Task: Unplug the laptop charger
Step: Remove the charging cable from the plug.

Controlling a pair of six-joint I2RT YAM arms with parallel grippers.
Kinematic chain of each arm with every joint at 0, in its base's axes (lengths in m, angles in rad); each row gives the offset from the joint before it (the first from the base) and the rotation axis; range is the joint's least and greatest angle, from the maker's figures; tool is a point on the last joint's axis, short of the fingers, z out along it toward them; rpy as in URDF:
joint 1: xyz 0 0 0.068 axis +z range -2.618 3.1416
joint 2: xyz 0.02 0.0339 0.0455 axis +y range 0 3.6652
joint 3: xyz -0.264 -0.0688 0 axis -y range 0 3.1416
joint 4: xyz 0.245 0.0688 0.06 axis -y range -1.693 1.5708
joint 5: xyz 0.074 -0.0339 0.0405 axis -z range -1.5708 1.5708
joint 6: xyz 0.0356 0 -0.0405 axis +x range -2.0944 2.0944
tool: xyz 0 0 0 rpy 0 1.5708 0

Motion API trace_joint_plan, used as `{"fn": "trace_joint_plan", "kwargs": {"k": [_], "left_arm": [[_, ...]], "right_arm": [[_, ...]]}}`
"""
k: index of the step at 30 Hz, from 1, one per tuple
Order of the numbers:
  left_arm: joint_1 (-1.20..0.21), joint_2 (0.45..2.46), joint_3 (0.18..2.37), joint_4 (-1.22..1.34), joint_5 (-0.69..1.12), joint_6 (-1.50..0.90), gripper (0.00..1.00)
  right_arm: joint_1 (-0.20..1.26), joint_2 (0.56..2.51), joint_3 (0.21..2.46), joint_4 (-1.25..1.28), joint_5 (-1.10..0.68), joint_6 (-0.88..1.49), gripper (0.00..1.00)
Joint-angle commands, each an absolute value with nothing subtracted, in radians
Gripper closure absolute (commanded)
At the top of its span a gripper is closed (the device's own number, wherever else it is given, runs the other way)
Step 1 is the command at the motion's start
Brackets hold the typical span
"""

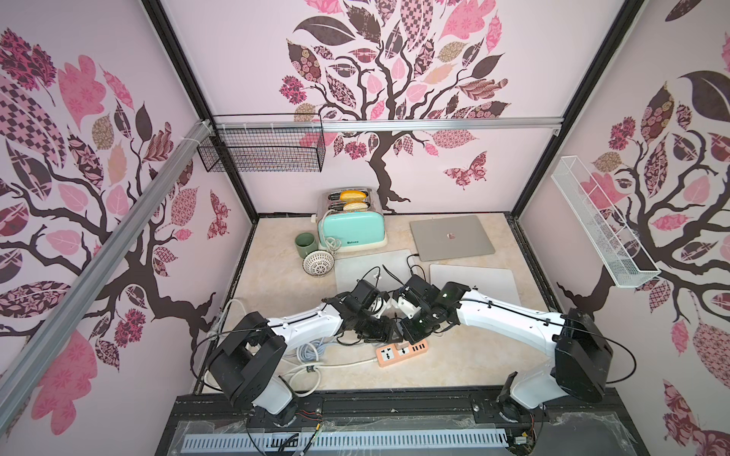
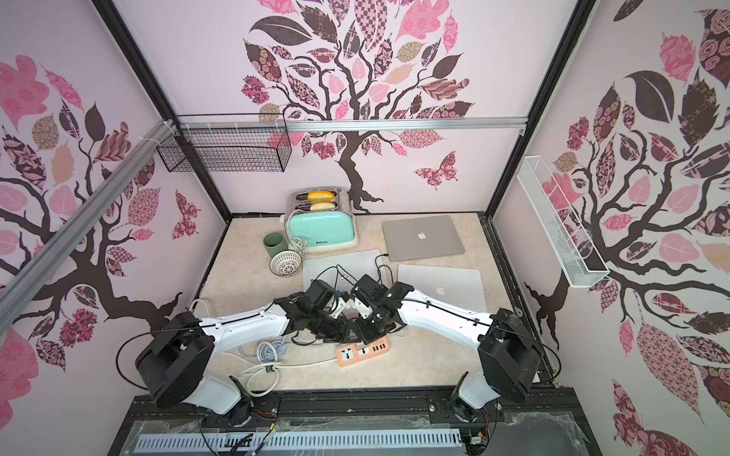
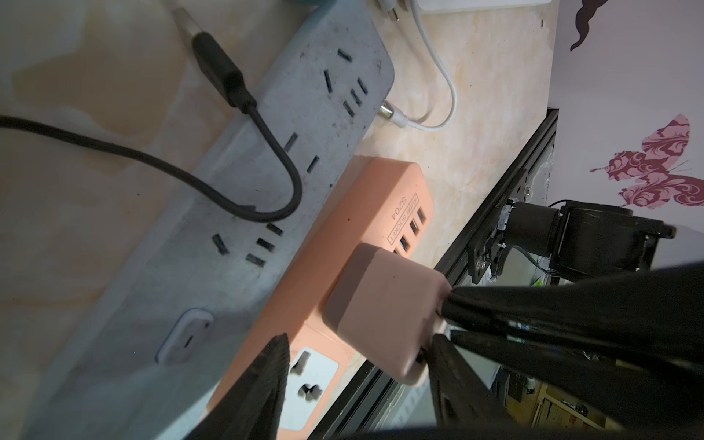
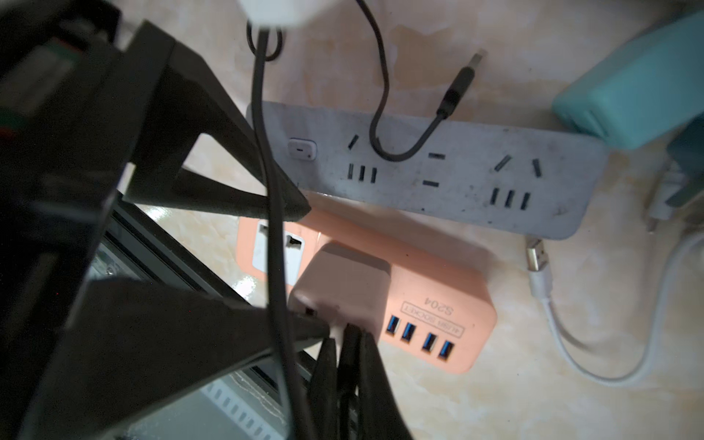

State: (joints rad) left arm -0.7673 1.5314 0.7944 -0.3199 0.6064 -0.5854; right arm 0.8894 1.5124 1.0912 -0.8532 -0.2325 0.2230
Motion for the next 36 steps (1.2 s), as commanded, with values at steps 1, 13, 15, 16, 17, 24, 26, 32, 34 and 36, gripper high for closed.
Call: {"fn": "trace_joint_plan", "kwargs": {"k": [1,13,15,16,17,24,26,32,34,36], "left_arm": [[-0.790,1.566,0.754,-0.373,0.533,-0.589,0.40],[-0.795,1.595,0.695,-0.369,0.508,-0.606,0.44],[-0.795,1.599,0.702,-0.381,0.505,-0.600,0.44],[-0.795,1.601,0.705,-0.388,0.504,-0.596,0.44],[-0.795,1.604,0.709,-0.394,0.502,-0.591,0.44],[-0.795,1.578,0.741,-0.452,0.495,-0.559,0.44],[-0.795,1.548,0.756,-0.464,0.509,-0.549,0.41],[-0.768,1.514,0.839,-0.512,0.587,-0.490,0.29],[-0.753,1.491,0.868,-0.531,0.609,-0.474,0.27],[-0.742,1.467,0.898,-0.562,0.630,-0.454,0.29]], "right_arm": [[0.903,1.517,1.153,-0.866,-0.220,0.229,0.98],[0.904,1.417,1.167,-0.837,-0.170,0.256,1.00],[0.904,1.407,1.174,-0.839,-0.150,0.257,1.00],[0.904,1.405,1.181,-0.844,-0.142,0.257,1.00],[0.904,1.406,1.189,-0.850,-0.137,0.257,1.00],[0.901,1.408,1.221,-0.906,-0.045,0.273,1.00],[0.889,1.439,1.256,-0.964,-0.003,0.275,1.00],[0.789,1.560,1.356,-1.113,0.087,0.310,1.00],[0.742,1.595,1.356,-1.119,0.049,0.323,1.00],[0.717,1.625,1.350,-1.101,0.010,0.321,0.95]]}}
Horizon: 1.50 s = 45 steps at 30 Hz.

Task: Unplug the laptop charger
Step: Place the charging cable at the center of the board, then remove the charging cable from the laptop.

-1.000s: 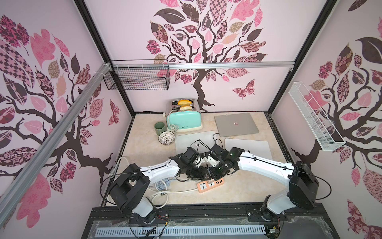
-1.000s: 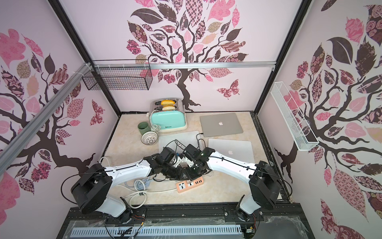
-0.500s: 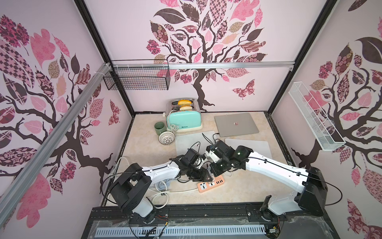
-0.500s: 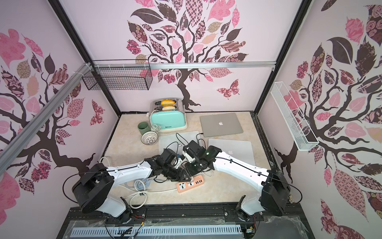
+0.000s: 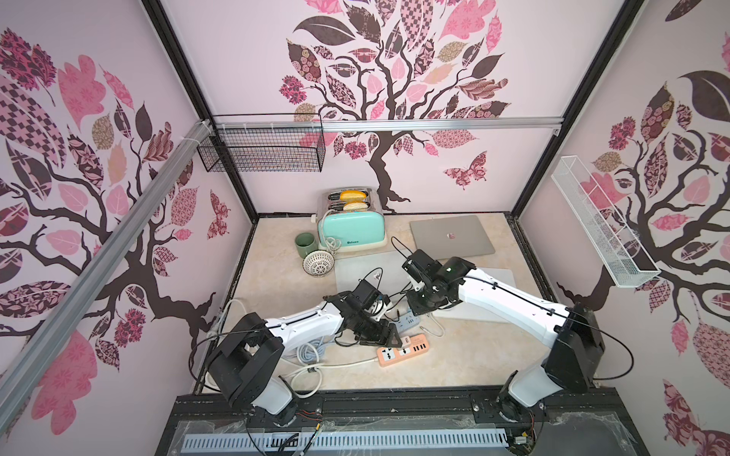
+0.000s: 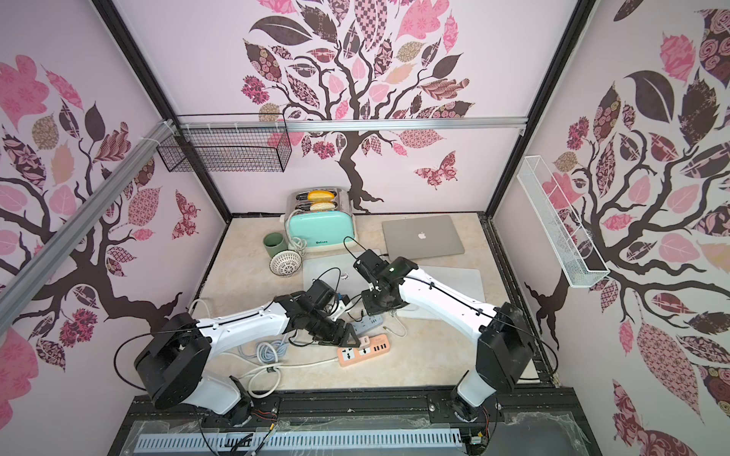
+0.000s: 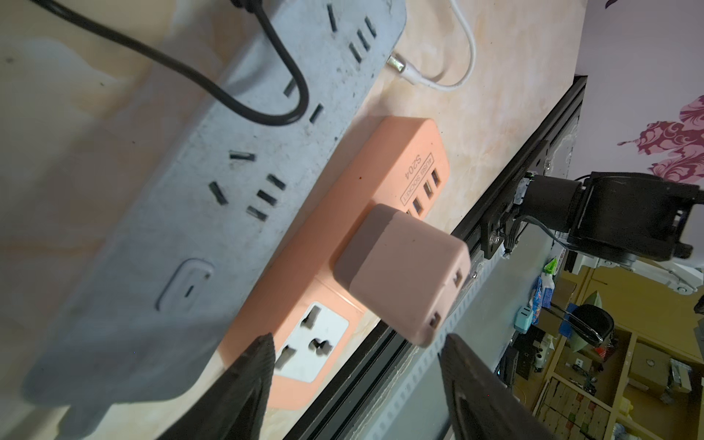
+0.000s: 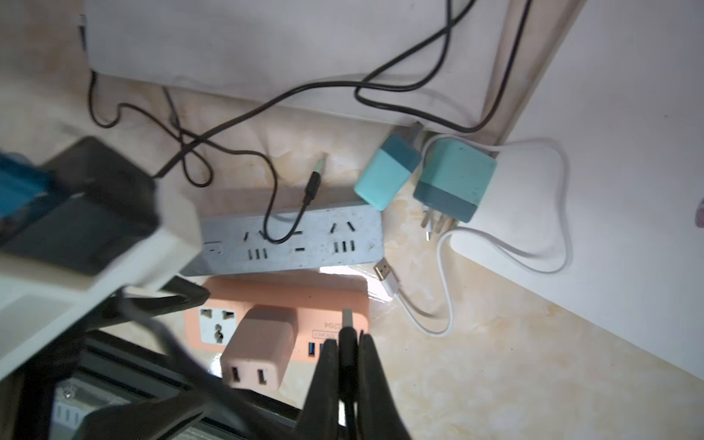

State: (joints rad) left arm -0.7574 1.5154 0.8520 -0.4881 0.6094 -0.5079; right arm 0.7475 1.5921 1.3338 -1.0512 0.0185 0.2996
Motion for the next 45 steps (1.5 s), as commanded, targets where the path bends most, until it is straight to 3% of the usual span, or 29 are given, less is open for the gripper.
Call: {"fn": "trace_joint_plan", "kwargs": {"k": [1,14,17,22,25,31,37,45], "left_arm": [[-0.733,1.460,0.913,-0.580,0.647,-0.441,0.30],[-0.637,1.413,1.026,-0.774,0.712,-0.304,0.20],[-0.617,1.409,1.034,-0.763,0.709,-0.319,0.20],[-0.540,1.421,1.085,-0.714,0.706,-0.348,0.22],[-0.505,1.505,1.201,-0.749,0.702,-0.298,0.27],[-0.498,1.775,1.488,-0.835,0.641,-0.244,0.27],[-0.497,1.913,1.654,-0.831,0.611,-0.286,0.26],[-0.462,1.821,1.455,-0.695,0.697,-0.416,0.26]], "right_arm": [[0.712,1.644,1.353,-1.102,0.001,0.313,0.94],[0.607,1.824,1.421,-1.107,-0.112,0.293,0.75],[0.599,1.822,1.434,-1.121,-0.112,0.287,0.57],[0.584,1.806,1.480,-1.142,-0.097,0.279,0.52],[0.562,1.814,1.554,-1.163,-0.089,0.270,0.47],[0.481,1.889,1.739,-1.195,-0.105,0.255,0.24],[0.367,2.003,1.867,-1.132,-0.265,0.301,0.12],[0.284,2.093,1.802,-0.732,-0.470,0.621,0.12]]}}
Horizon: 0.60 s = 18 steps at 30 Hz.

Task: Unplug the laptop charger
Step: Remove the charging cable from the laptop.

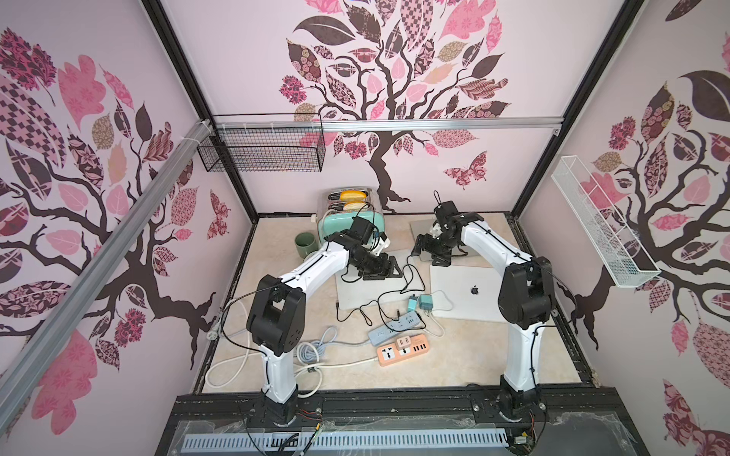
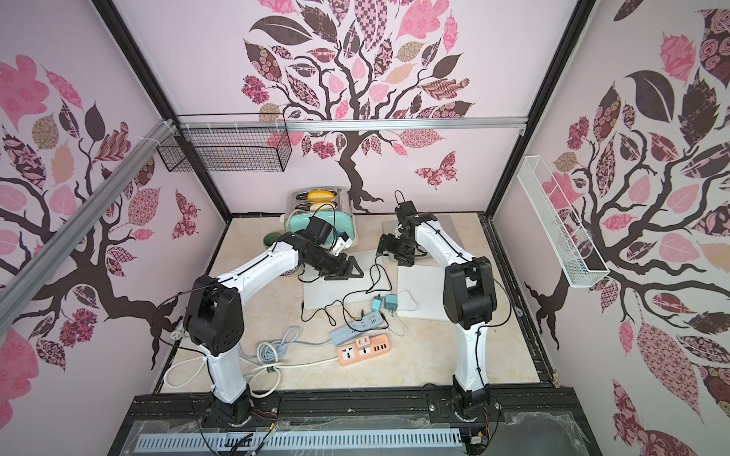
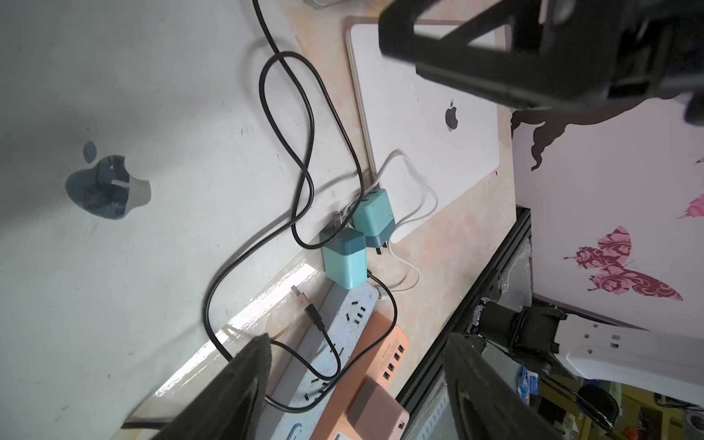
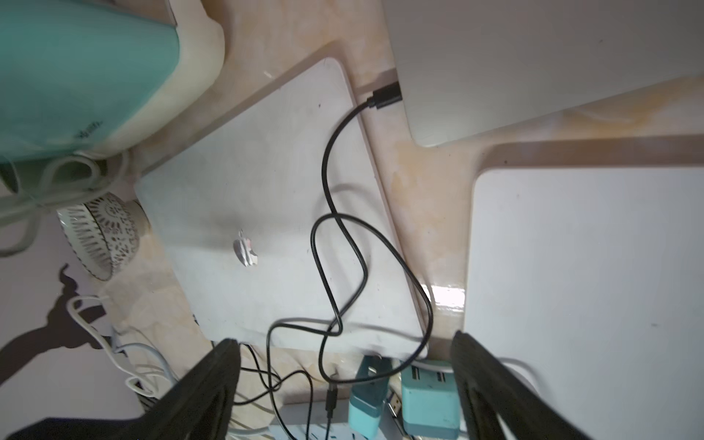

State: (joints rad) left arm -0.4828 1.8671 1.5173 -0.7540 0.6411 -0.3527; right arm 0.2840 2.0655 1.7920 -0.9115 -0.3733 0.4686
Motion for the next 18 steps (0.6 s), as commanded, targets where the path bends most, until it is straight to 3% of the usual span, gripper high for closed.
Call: {"fn": "trace_joint_plan", "kwargs": {"k": [1,6,18], "left_arm": [[-0.462,1.810,1.436,-0.689,0.700,-0.419,0.26],[-0.459,1.757,1.362,-0.692,0.691,-0.414,0.25],[-0.440,1.754,1.360,-0.683,0.713,-0.430,0.25]], "right_arm": [[0.284,2.108,1.807,-0.707,-0.471,0.649,0.12],[0.284,2.179,1.819,-0.565,-0.469,0.810,0.14],[0.285,2.252,1.830,-0.541,-0.405,0.932,0.25]]}}
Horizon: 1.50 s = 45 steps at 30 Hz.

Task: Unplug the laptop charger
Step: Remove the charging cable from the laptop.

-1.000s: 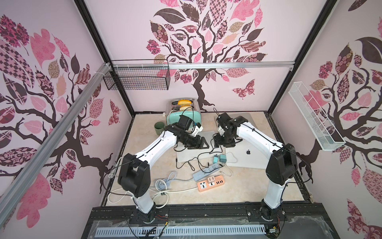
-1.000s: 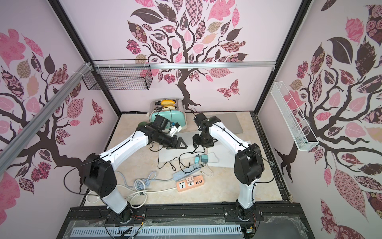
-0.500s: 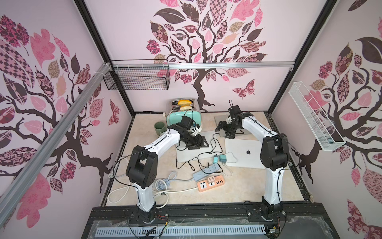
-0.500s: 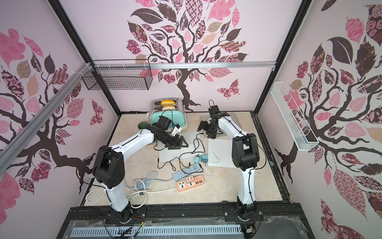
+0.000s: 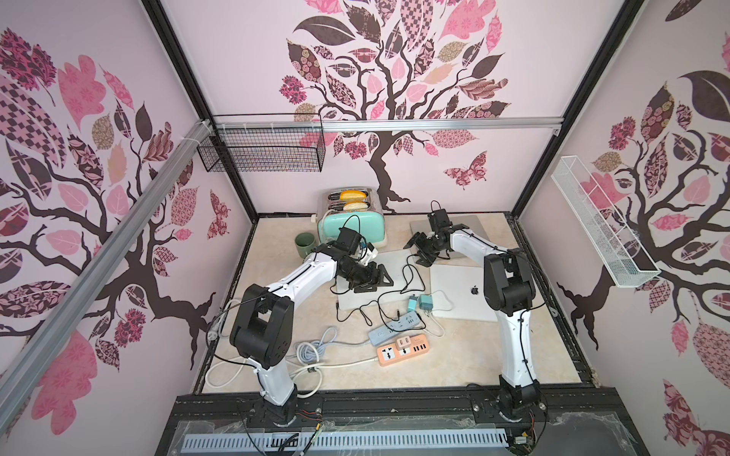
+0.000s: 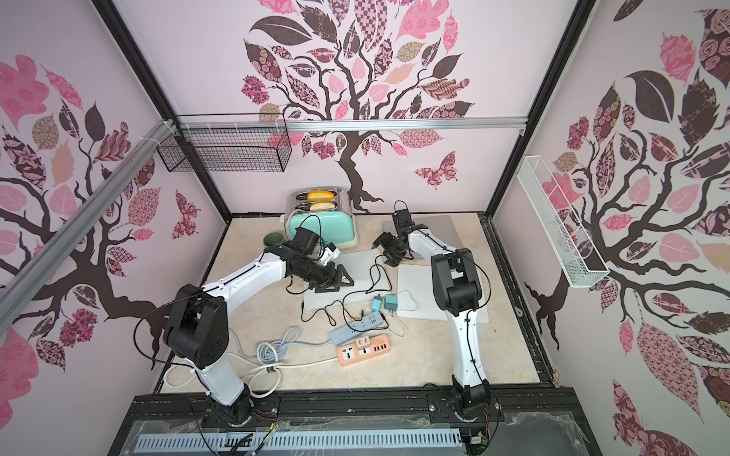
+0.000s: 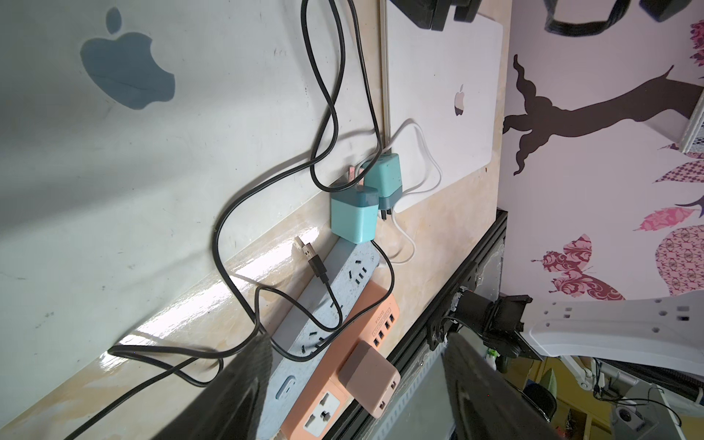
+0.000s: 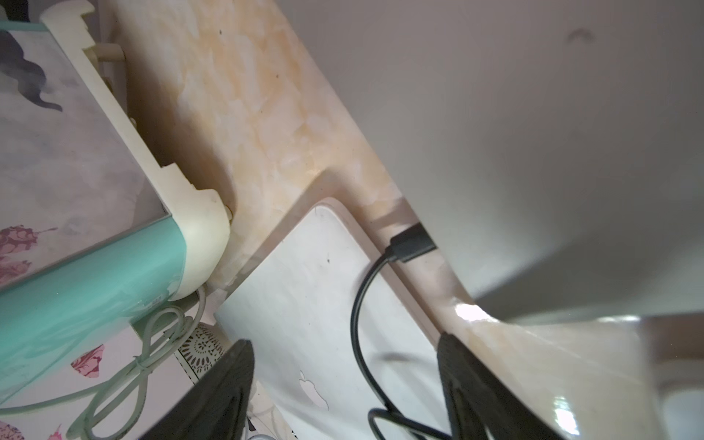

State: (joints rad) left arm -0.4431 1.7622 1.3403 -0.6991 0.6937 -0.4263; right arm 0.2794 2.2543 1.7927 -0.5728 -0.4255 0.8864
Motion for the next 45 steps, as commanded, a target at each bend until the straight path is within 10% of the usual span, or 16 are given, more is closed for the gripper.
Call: {"fn": "trace_joint_plan", "kwargs": {"k": [1,9,45], "left_arm": [[-0.439,1.758,1.364,-0.683,0.716,-0.430,0.25],[-0.439,1.771,1.373,-0.684,0.727,-0.428,0.25],[-0.439,1.711,1.310,-0.652,0.719,-0.460,0.25]], "right_arm": [[0.285,2.252,1.821,-0.525,-0.407,0.942,0.26],[0.285,2.267,1.795,-0.479,-0.430,1.002,0.43],[0.324,2.325,1.800,-0.580,-0.483,0.944,0.57]]}}
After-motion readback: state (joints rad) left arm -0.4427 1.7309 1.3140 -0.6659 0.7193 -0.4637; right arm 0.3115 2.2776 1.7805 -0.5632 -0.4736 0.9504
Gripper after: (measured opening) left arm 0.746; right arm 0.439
